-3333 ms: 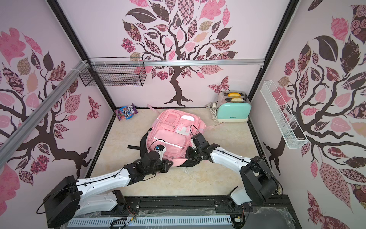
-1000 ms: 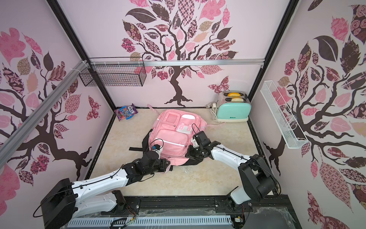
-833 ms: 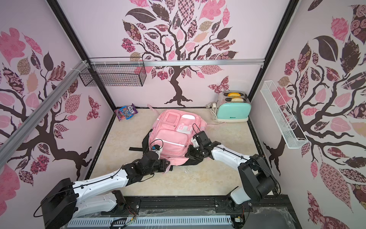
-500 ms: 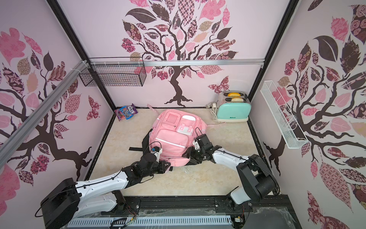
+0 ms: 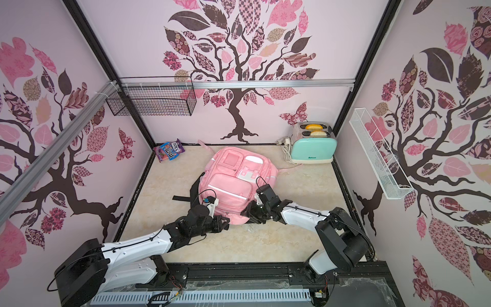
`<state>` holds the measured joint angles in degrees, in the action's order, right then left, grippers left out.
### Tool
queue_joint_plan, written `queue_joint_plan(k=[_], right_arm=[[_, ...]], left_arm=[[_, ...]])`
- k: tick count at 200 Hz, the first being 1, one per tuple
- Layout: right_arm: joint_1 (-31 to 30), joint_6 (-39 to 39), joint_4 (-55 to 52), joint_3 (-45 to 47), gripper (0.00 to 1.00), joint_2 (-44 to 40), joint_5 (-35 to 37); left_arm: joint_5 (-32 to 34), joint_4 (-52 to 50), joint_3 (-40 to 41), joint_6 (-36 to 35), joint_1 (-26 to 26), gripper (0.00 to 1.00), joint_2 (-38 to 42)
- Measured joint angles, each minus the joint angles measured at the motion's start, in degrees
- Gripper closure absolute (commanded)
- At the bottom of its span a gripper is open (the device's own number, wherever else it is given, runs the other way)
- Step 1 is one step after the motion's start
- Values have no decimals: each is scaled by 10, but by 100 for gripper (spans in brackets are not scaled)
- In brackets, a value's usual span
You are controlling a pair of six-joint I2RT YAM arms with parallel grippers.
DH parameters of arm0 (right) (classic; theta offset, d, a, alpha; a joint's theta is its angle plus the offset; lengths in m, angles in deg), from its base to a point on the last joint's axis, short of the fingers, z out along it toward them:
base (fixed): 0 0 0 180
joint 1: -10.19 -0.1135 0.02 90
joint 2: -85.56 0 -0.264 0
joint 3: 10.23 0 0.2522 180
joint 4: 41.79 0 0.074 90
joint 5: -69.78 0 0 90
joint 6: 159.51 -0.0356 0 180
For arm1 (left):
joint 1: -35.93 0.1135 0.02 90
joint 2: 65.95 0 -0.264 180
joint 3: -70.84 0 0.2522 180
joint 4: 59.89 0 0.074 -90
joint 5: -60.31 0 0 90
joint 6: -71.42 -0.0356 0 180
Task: Zip up the backpack
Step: Zip the zipper on the backpack.
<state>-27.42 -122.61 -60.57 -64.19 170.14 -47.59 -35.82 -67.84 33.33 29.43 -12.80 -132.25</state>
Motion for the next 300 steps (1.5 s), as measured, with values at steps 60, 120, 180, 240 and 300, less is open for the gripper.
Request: queue_joint_plan(k=[60,120,180,240,300], right_arm=[[-5,48,-71,-41,100,-1,16],[19,137,-173,-107,100,12,16],[60,203,-235,-142,100,28,2],[64,211,-247,-155,93,57,2],[71,151,-211,-116,50,22,44]], left_arm=[[22,-49,-24,-16,-2,100,2],[48,-89,-46,-31,-6,100,1],[66,-102,-47,-31,-7,100,8],[52,-75,-37,-31,-7,100,-1],[29,-33,-19,-31,-6,100,-10]])
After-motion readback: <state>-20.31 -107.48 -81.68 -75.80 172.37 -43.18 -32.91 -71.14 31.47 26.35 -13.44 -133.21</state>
